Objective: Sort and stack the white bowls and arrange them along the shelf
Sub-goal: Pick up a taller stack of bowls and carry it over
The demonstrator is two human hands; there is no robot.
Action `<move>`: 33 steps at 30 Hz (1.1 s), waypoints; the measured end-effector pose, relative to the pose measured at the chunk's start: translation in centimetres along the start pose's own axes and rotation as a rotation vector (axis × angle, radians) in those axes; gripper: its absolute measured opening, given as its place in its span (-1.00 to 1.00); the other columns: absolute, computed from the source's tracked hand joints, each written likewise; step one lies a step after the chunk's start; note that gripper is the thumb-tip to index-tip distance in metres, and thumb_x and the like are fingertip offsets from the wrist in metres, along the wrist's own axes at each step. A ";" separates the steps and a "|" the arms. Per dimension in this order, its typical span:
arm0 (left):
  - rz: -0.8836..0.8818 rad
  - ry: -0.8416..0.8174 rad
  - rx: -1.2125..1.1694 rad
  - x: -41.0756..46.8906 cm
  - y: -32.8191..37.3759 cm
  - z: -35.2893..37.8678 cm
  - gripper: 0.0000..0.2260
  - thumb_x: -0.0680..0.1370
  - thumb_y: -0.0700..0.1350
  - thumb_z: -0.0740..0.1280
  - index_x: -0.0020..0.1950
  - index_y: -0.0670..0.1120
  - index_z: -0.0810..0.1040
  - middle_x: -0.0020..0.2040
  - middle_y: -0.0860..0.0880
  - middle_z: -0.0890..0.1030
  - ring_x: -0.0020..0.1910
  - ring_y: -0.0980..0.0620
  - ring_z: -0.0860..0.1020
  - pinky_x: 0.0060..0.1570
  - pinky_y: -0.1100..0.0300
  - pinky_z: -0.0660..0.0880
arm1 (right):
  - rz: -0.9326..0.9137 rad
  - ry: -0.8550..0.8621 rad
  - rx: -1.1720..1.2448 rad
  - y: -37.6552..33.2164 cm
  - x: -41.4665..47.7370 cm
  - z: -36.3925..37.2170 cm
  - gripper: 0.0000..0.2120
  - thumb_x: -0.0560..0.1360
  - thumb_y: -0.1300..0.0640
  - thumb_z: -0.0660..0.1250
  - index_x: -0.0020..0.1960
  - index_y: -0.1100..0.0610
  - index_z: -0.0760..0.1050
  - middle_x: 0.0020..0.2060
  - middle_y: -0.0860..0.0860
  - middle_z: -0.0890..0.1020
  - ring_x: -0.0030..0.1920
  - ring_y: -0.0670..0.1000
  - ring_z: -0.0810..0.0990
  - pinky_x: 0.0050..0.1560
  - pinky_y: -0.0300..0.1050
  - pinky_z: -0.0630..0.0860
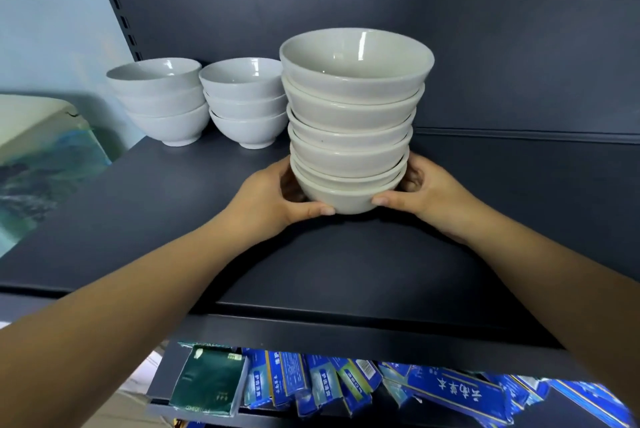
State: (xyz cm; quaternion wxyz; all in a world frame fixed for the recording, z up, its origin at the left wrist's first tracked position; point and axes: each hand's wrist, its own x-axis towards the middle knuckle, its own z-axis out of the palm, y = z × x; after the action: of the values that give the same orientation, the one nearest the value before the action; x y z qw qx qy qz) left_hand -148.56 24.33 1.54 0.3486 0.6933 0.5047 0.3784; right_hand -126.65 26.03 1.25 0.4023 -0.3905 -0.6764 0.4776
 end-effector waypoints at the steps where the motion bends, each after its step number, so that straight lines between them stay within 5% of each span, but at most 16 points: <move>1: -0.015 -0.007 -0.036 0.6 -0.1 0.0 -0.50 0.26 -0.12 0.53 0.16 0.03 0.48 -0.03 0.27 0.57 -0.11 0.45 0.54 -0.10 0.56 0.41 | 0.004 0.008 -0.002 0.2 0.7 -0.1 -0.46 0.26 0.29 0.44 0.14 -0.07 0.38 0.05 -0.26 0.52 0.01 -0.40 0.53 0.02 -0.49 0.43; 8: -0.046 0.048 -0.102 4.7 -1.6 -0.2 -0.68 0.41 -0.25 0.45 0.11 -0.02 0.52 -0.02 0.18 0.58 -0.21 0.46 0.55 -0.17 0.57 0.42 | 0.009 0.068 0.024 1.5 5.6 -0.8 -0.41 0.34 0.34 0.43 0.31 0.10 0.35 0.10 -0.18 0.52 0.08 -0.31 0.49 0.07 -0.47 0.43; 17: -0.024 0.123 -0.022 8.5 -3.2 0.0 -0.66 0.44 -0.20 0.43 0.19 -0.03 0.50 0.06 0.10 0.58 0.05 0.18 0.57 0.06 0.47 0.45 | 0.016 0.100 0.065 2.8 10.1 -1.4 -0.44 0.33 0.30 0.46 0.24 -0.01 0.36 0.06 -0.25 0.52 0.09 -0.29 0.49 0.07 -0.44 0.45; 23: 0.002 0.138 -0.011 10.1 -3.4 -0.1 -0.68 0.44 -0.23 0.43 0.16 -0.05 0.50 -0.02 0.18 0.55 -0.09 0.36 0.51 -0.12 0.60 0.40 | -0.001 0.120 0.080 3.7 11.6 -1.9 -0.45 0.33 0.30 0.46 0.24 0.01 0.37 0.07 -0.23 0.53 0.09 -0.28 0.50 0.07 -0.44 0.45; 33: -0.072 0.147 -0.098 9.5 -2.7 -0.4 -0.74 0.45 -0.17 0.42 0.09 0.06 0.53 0.01 0.15 0.60 -0.02 0.33 0.57 0.05 0.41 0.47 | -0.012 0.112 0.056 3.9 11.7 -2.0 -0.38 0.31 0.23 0.49 0.28 -0.05 0.35 0.13 -0.22 0.52 0.12 -0.29 0.49 0.11 -0.39 0.41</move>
State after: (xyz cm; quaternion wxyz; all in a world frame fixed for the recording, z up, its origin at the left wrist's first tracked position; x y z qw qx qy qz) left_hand -148.14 34.20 1.09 0.3576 0.6270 0.5344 0.4398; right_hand -128.59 38.37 -0.07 0.4532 -0.4011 -0.6416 0.4712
